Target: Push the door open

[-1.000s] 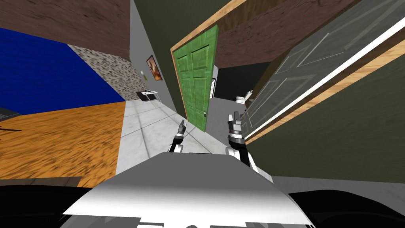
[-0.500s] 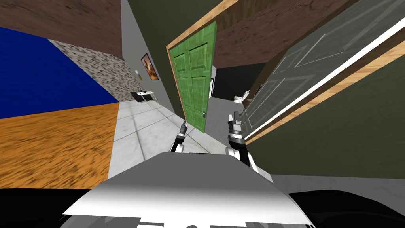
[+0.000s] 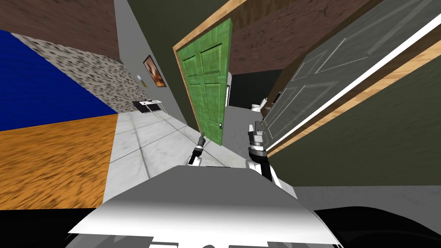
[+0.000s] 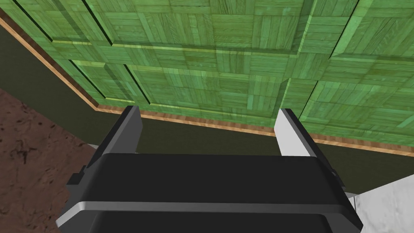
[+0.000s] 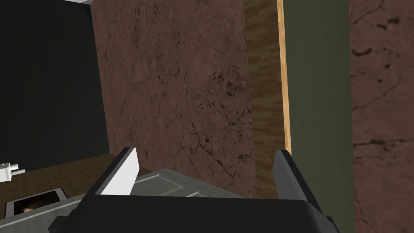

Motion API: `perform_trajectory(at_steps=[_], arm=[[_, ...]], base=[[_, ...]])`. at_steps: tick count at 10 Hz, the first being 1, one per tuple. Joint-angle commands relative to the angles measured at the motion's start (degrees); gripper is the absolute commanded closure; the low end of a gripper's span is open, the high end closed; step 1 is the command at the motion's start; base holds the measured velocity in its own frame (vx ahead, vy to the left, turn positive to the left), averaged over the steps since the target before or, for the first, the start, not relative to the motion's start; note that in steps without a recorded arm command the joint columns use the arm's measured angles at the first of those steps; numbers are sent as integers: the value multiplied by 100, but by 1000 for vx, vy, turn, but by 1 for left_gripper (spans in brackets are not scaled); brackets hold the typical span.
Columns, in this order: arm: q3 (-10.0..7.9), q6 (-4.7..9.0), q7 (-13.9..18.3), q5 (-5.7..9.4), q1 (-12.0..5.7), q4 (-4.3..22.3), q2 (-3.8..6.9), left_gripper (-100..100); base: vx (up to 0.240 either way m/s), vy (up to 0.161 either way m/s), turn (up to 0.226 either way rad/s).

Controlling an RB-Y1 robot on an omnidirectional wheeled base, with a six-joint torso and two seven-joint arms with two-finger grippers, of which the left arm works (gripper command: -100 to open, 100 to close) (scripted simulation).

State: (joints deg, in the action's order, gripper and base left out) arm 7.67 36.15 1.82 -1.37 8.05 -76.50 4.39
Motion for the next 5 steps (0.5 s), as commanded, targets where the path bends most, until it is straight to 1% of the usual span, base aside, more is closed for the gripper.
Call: perform_trajectory(at_steps=[1, 2, 3, 5], arm=[[29, 84, 3, 18, -157, 286, -2, -100], [29, 84, 3, 18, -157, 343, -2, -100], [49, 128, 5, 29, -244, 531, -1, -100], [87, 216, 10, 50, -415, 900, -10, -100]], base=[[103, 37, -103], [60, 23, -27], [48, 12, -66], [73, 33, -105]])
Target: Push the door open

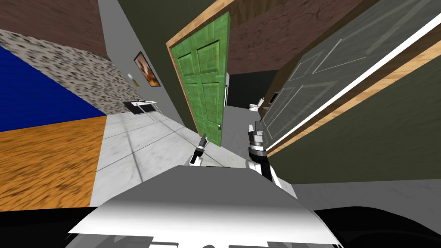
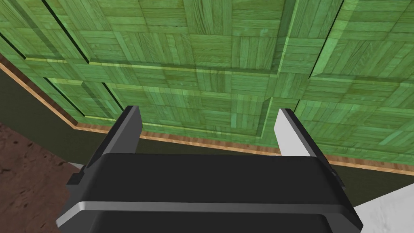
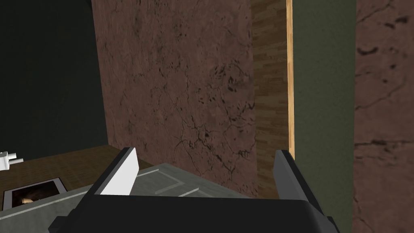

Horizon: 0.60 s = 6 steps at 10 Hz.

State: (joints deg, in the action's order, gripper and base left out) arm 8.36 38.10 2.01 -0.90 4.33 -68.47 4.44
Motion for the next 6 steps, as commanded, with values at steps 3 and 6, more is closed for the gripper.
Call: perform_trajectory(at_steps=[3, 6], arm=[[75, 150, -1, 33, -296, 616, -31, -100], [129, 273, 5, 62, -536, 1138, -63, -100]], base=[[95, 20, -97], [96, 49, -97]])
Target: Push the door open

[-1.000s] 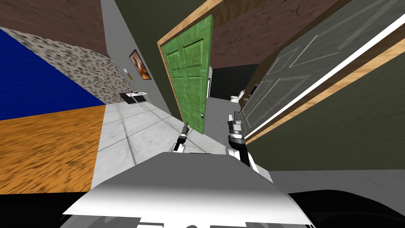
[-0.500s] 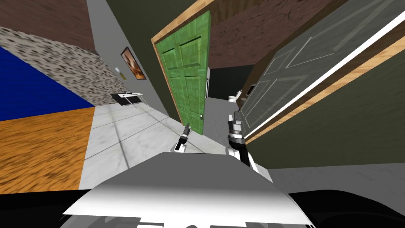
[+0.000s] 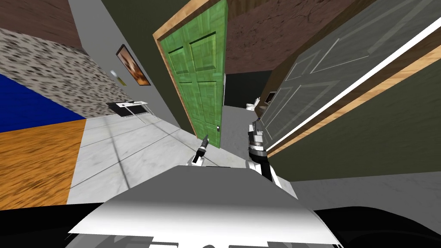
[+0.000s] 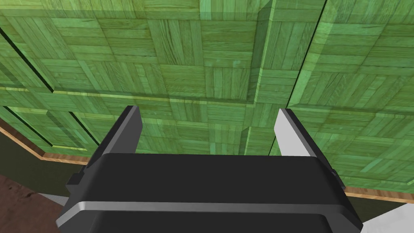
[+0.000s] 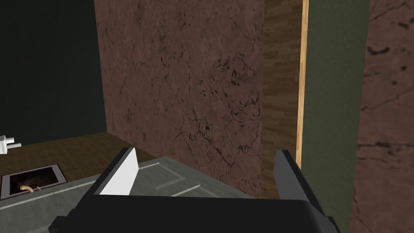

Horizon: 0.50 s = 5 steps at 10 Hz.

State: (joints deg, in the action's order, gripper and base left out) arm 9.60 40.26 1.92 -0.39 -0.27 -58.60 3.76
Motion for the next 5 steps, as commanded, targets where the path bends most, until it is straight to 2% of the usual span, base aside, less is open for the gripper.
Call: perform_trajectory(at_steps=[1, 5], arm=[[5, 58, 14, 11, -75, 175, 6, -100], [72, 211, 22, 48, -374, 821, -49, -100]], base=[[59, 21, -20], [70, 30, -86]])
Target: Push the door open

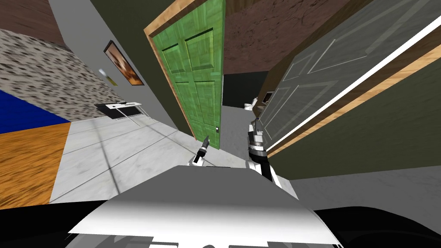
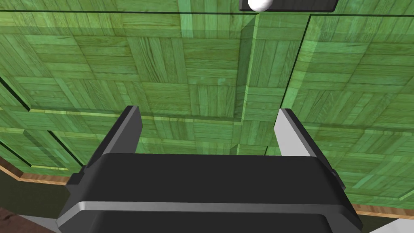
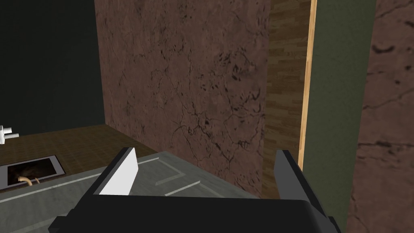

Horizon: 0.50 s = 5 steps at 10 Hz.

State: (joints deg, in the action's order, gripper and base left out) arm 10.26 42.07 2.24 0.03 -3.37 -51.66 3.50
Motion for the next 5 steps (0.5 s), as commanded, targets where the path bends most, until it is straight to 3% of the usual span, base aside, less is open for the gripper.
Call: perform_trajectory(at_steps=[1, 5], arm=[[23, 67, -9, 15, -137, 282, -39, -100], [81, 199, -2, 46, -394, 837, -108, -100]], base=[[81, 28, -78], [88, 40, -75]])
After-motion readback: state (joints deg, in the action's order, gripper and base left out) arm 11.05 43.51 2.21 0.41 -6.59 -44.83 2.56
